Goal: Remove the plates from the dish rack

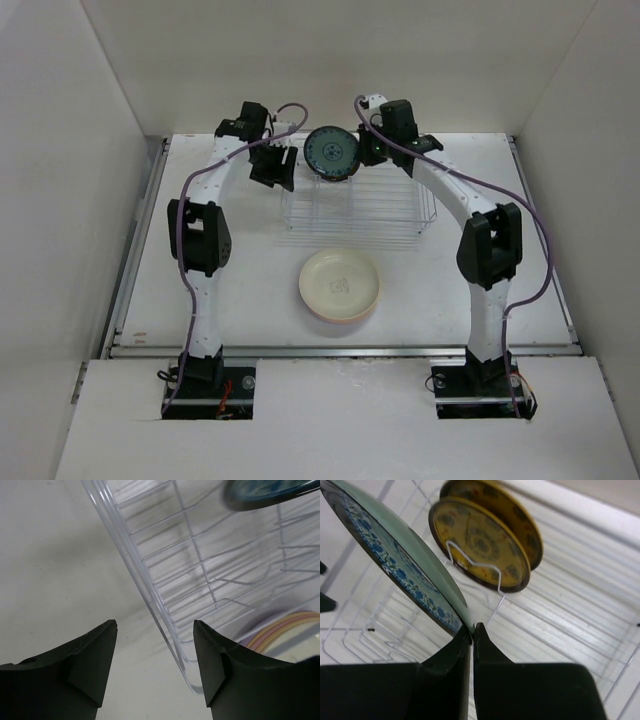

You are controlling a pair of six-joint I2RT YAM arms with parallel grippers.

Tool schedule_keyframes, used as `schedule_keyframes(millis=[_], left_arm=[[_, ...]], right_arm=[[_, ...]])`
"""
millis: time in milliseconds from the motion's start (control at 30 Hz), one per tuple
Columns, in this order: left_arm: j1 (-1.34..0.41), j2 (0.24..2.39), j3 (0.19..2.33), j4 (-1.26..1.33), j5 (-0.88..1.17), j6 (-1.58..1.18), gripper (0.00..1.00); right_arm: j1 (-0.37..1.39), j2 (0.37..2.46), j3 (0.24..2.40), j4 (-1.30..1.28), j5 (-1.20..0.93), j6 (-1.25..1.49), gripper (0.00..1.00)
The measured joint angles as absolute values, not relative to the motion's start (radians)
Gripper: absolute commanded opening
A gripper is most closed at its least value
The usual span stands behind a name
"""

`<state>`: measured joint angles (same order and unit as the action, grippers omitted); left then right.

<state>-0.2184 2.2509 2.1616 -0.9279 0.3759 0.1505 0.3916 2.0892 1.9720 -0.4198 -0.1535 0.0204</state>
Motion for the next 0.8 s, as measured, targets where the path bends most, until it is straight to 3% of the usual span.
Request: schedule_keyframes(millis=[467, 800], left_arm=[[-0.217, 2.133, 2.153, -0.839, 0.58, 0.244, 0.65], [-0.223, 2.164, 2.16, -0.831, 0.579, 0.213, 0.65]], right_arm=[[0.394, 2.082, 1.864, -0.425, -0.303, 0.041, 0.0], [0.407, 2.074, 1.863, -0.393, -0.368, 0.04, 0.0]])
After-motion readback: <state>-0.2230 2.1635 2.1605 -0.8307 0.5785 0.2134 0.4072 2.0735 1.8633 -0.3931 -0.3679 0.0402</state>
